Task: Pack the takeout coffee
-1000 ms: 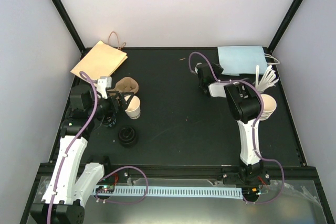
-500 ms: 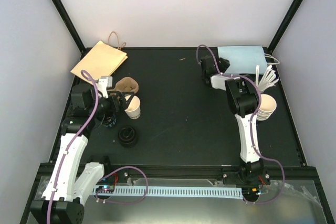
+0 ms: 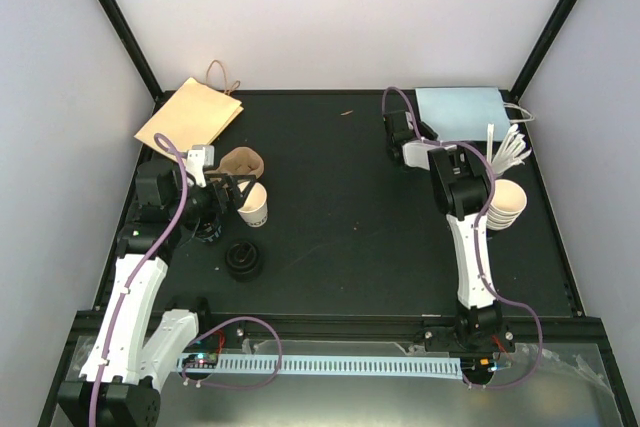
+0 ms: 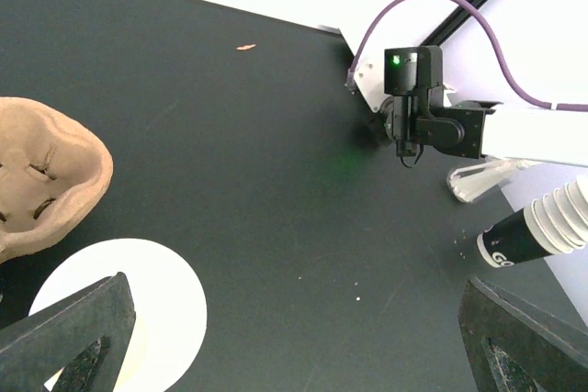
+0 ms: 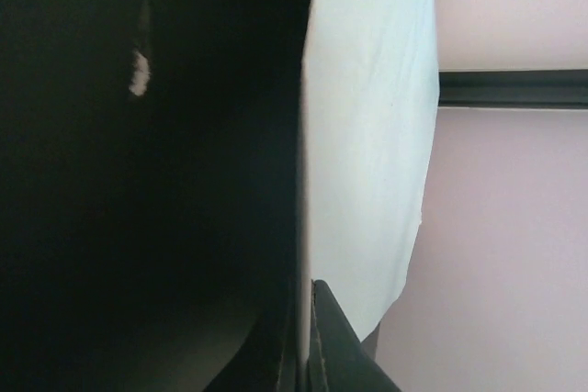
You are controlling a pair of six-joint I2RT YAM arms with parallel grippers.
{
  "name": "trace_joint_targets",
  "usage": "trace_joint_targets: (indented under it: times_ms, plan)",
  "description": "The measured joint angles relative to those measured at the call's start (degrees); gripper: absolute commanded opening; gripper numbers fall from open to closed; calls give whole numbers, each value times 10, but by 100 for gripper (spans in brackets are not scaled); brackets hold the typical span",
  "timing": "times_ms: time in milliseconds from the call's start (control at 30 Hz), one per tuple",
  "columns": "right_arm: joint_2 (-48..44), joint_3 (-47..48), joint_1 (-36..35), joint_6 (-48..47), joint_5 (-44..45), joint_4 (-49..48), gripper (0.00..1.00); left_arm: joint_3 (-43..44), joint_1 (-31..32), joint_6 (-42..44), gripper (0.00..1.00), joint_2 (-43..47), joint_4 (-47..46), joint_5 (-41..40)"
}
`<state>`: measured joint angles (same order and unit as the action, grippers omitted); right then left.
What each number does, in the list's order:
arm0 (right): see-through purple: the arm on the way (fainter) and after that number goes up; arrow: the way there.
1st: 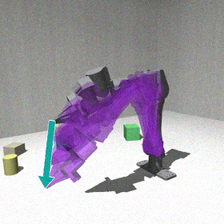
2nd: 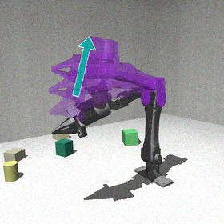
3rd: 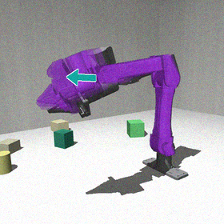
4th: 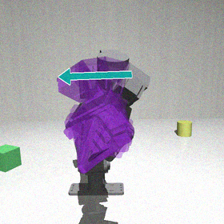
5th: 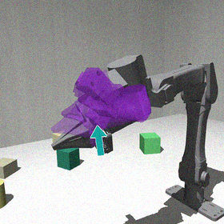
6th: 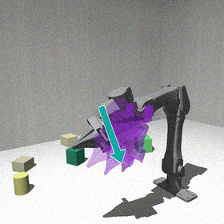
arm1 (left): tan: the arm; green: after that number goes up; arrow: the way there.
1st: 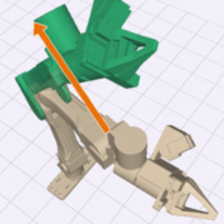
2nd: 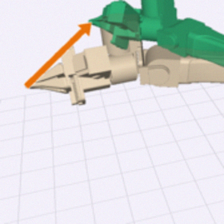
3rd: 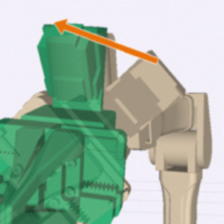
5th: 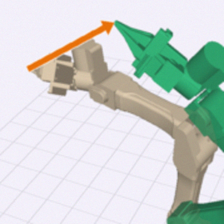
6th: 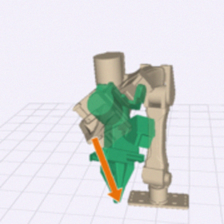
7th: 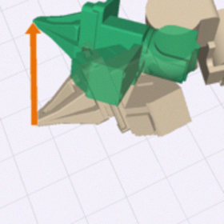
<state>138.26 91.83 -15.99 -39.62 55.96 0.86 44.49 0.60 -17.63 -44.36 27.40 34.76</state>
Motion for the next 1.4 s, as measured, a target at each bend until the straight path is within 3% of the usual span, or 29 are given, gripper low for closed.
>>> trace_joint_targets:
  times_ms: [167,500,733,867,1033,1233,1400]
  plan:
    - [-49,-38,-1,-1,7,-8,1,0,0,-1,99,1,1,0]
    - [-270,-101,-36,-13,24,-35,1,0,0,-38,99,18,-1,5]
    - [-402,-102,-92,74,-17,80,1,2,0,-63,99,21,-3,13]
    - [-475,-72,-122,155,-115,203,1,2,-3,-92,99,20,1,12]
    - [-545,13,-134,267,-320,314,1,2,-8,-118,99,19,-6,20]
    - [-666,-11,-133,398,-574,304,1,-22,-9,-169,99,24,-82,87]
    - [-740,-80,-133,497,-699,254,1,-40,-9,-213,97,24,-131,145]
